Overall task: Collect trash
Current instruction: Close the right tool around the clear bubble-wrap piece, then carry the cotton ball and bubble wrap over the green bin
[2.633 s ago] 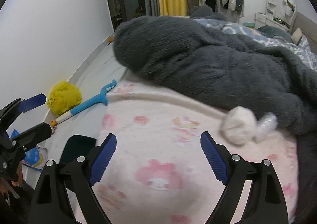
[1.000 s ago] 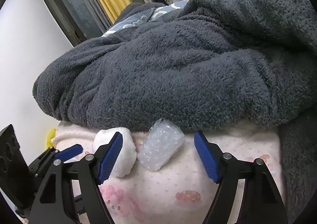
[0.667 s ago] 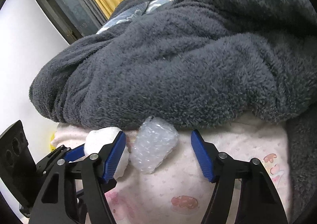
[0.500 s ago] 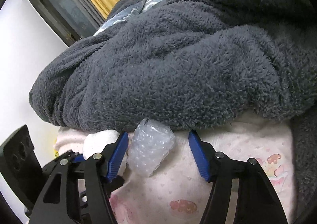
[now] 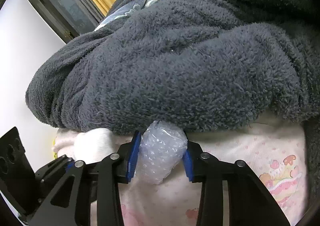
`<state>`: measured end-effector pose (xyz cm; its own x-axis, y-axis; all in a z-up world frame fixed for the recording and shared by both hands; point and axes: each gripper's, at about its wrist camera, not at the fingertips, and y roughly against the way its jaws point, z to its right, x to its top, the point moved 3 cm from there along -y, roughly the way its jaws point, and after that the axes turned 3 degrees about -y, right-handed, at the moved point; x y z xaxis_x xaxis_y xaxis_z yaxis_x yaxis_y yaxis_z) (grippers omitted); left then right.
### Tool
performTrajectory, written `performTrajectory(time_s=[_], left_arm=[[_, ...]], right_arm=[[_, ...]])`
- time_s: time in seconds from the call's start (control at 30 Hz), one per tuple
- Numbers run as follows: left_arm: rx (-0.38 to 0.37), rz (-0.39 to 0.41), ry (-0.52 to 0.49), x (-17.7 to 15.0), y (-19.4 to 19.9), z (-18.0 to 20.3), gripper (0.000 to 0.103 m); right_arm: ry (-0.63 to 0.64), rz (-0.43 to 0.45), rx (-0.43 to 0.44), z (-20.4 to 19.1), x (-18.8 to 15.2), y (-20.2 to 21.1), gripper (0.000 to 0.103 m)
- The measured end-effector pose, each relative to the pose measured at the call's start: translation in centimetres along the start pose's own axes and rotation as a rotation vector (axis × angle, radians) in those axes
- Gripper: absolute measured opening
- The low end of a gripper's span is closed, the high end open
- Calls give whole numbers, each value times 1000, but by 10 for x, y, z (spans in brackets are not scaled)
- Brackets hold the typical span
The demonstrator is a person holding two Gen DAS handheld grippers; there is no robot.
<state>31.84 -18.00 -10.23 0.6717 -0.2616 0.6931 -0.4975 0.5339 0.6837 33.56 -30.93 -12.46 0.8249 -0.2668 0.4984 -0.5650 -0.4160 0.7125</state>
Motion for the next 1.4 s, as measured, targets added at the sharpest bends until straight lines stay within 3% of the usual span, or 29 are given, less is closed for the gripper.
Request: performTrajectory(time_s=[0.47,0.7,1.07,1.4], left_arm=[[101,47,16,-3,62,-22,51],[139,50,88,-21,93,-45,51],[258,32,161,-68,140,-84,51],[364,38,305,-124,198,-126,51]], right_arm=[[86,41,-1,-44,-5,25,38],[125,52,2,-65,-15,38,38],[279,37,-10,-124,-57,51,38],[345,20,28,-173,-94,58,38]])
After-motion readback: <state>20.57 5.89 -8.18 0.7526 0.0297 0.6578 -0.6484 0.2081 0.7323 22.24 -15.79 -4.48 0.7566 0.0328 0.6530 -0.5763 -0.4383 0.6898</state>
